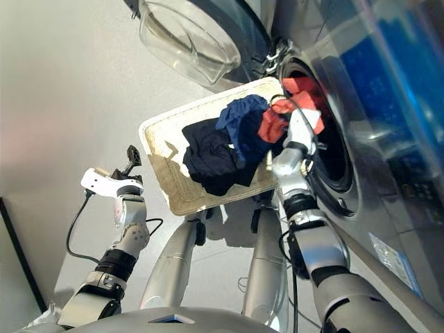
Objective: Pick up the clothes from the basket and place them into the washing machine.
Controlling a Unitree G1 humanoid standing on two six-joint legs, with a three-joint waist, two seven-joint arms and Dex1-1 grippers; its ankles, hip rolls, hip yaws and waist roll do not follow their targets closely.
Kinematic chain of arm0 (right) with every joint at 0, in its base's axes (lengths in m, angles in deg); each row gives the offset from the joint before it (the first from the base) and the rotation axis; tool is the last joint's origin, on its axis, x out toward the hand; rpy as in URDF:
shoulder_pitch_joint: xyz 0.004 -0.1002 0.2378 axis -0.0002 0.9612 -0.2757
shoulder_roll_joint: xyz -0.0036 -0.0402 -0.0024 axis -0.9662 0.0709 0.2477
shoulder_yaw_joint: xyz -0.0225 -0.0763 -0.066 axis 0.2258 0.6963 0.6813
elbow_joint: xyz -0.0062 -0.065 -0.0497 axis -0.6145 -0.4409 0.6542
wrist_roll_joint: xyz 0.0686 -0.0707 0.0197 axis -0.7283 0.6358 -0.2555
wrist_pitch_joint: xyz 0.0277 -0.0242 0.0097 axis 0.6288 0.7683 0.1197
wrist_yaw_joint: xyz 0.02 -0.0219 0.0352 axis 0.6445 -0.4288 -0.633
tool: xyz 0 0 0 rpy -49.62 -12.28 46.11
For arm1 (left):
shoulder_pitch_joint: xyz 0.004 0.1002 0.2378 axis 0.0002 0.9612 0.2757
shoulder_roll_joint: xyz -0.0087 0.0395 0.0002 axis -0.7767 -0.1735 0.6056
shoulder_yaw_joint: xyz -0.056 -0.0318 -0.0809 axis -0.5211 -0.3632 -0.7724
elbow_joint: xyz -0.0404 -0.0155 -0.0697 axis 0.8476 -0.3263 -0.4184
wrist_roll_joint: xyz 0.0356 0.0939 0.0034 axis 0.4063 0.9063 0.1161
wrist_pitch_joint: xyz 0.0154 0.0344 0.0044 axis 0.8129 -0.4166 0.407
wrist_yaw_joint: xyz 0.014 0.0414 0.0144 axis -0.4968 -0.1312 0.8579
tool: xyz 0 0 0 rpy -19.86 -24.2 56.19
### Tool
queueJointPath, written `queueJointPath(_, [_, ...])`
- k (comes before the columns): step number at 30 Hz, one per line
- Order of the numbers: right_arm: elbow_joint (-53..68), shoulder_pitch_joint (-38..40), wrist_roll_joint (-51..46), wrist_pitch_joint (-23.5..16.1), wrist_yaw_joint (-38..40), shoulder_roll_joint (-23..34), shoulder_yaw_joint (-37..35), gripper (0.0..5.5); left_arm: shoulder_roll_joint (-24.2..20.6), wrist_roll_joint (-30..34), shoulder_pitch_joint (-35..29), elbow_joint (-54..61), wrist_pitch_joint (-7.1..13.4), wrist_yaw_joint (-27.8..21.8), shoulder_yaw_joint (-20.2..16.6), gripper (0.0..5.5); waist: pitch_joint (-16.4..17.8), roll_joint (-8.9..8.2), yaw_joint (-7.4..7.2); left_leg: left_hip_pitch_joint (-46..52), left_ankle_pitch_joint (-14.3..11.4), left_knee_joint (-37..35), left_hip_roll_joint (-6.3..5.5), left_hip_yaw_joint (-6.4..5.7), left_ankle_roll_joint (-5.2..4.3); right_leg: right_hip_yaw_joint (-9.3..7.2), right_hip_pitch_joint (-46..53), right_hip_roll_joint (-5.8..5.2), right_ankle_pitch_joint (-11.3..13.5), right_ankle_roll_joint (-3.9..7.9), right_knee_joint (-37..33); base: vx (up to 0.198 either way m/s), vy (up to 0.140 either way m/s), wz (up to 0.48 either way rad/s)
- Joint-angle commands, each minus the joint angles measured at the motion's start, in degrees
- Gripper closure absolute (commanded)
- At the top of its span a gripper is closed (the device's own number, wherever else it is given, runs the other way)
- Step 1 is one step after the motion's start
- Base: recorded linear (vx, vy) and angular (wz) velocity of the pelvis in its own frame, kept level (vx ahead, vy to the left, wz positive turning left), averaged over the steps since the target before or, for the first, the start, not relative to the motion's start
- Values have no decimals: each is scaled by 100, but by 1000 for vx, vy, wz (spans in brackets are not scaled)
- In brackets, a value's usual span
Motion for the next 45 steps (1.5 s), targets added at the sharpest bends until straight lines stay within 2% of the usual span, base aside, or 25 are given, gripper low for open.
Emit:
queueJointPath(1, [-173, -767, -565, -138, 356, 729, -12, 550, -531, 71, 269, 282, 183, -53, -172, 0, 47, 238, 19, -594, -234, 611, -188, -7, 360, 172, -404, 123, 514, 413, -31, 103, 9, 54])
queueJointPath(4, [-790, -1203, -1114, -101, 336, 1340, -3, 550, -640, -4, 400, 346, 91, -142, -1, 0, 63, 243, 49, -864, -268, 806, -214, -17, 355, 205, -680, 127, 490, 424, 179, 0, 0, 0])
queueJointPath(6, [-876, -1330, -1201, -134, 371, 1441, 106, 550, -647, -51, 416, 342, 71, -183, 60, 0, 54, 248, 62, -940, -280, 863, -220, -15, 354, 220, -762, 127, 479, 427, 243, 0, 0, 0])
queueJointPath(9, [-894, -1478, -1340, -188, 520, 2207, 220, 550, -749, -44, 501, 387, 16, -208, 146, 0, 30, 230, 33, -1142, -296, 967, -258, -10, 347, 258, -992, 141, 482, 450, 350, 0, 0, 0])
queueJointPath(11, [-865, -1583, -1351, -310, 920, 2578, 232, 550, -798, -44, 541, 391, 21, -198, 179, 0, 21, 227, -2, -1237, -308, 1072, -283, -17, 337, 290, -1116, 157, 471, 451, 458, 0, 0, 0])
queueJointPath(14, [-529, -1511, -1082, -393, 1453, 2804, 118, 550, -787, -48, 559, 420, 62, -157, 197, 0, -23, 235, -37, -1338, -300, 1145, -320, -3, 330, 300, -1236, 171, 454, 464, 581, 0, 0, 0])
queueJointPath(18, [-290, -1432, -956, -348, 1531, 2774, 99, 550, -745, -37, 535, 366, 104, -133, 207, 0, -58, 186, -66, -1408, -302, 1241, -308, -6, 317, 314, -1270, 172, 470, 464, 642, 0, 0, 0])
queueJointPath(19, [-264, -1427, -1041, -372, 1327, 2677, 129, 190, -743, -24, 522, 333, 119, -129, 185, 0, -55, 170, -72, -1406, -300, 1249, -299, -8, 312, 309, -1251, 176, 483, 461, 628, 0, 0, 0])
queueJointPath(20, [-287, -1409, -1248, -423, 978, 2627, 180, 0, -753, -30, 488, 293, 134, -141, 137, 0, -44, 140, -90, -1406, -303, 1269, -285, -6, 302, 298, -1214, 184, 499, 457, 604, 0, 0, 0])
queueJointPath(22, [-209, -1204, -2059, -566, -490, 2377, 429, 0, -768, -76, 388, 206, 135, -263, 11, 0, -1, 71, -116, -1375, -287, 1258, -242, -19, 282, 272, -1133, 182, 547, 452, 539, -34, -70, -49])
queueJointPath(24, [-439, -1008, -2785, -481, -1535, 2321, 542, 0, -807, -205, 338, 102, 13, -471, -56, 0, 36, 29, -140, -1324, -279, 1242, -213, -48, 249, 239, -1016, 173, 580, 450, 456, -37, -80, -111])
queueJointPath(25, [-460, -904, -2846, -411, -2012, 2250, 679, 0, -800, -243, 325, 85, -47, -587, -104, 0, 60, 13, -138, -1310, -264, 1232, -200, -57, 232, 223, -969, 160, 596, 449, 427, -30, -86, -83])
queueJointPath(26, [-588, -931, -2772, -422, -1996, 2256, 706, 0, -788, -283, 326, -1, -70, -665, -104, 0, 56, -1, -147, -1267, -255, 1207, -195, -65, 213, 203, -906, 154, 599, 451, 386, -29, -72, -63])
queueJointPath(28, [-679, -844, -3012, -448, -2550, 1915, 775, 0, -748, -374, 299, -97, -118, -804, -178, 0, 67, 1, -104, -1178, -218, 1138, -176, -82, 195, 172, -796, 153, 631, 444, 303, -21, -62, -30])
queueJointPath(31, [-654, -799, -2962, -445, -2891, 1677, 931, 0, -745, -349, 264, -242, -129, -905, -248, 0, 77, -39, -71, -1037, -156, 993, -134, -103, 165, 93, -592, 139, 647, 441, 143, -29, -61, -21])
queueJointPath(33, [-568, -750, -2562, -467, -2866, 1424, 1160, 0, -741, -282, 210, -349, -157, -933, -220, 0, 70, -62, -54, -920, -98, 823, -110, -122, 148, 60, -457, 140, 666, 439, -3, 0, 0, 0])
queueJointPath(35, [-376, -587, -2678, -563, -2934, 1063, 1113, 0, -728, -211, 118, -440, -138, -935, -224, 0, 80, -90, -54, -760, -55, 637, -85, -126, 137, 16, -299, 152, 678, 442, -153, 0, 0, 0])
queueJointPath(40, [324, -167, -2483, -585, -3395, 418, 1556, 0, -838, 273, -170, -559, -152, -1017, -60, 0, 119, -217, -113, -302, 102, 38, 1, -145, 101, -143, 194, 184, 747, 433, -715, -43, -42, 28])
queueJointPath(45, [859, 215, -2206, -563, -3681, 176, 1880, 0, -975, 793, -421, -727, -186, -1051, 138, 0, 90, -320, -187, 78, 272, -510, 63, -146, 50, -225, 557, 236, 869, 444, -1249, -18, -23, -1])
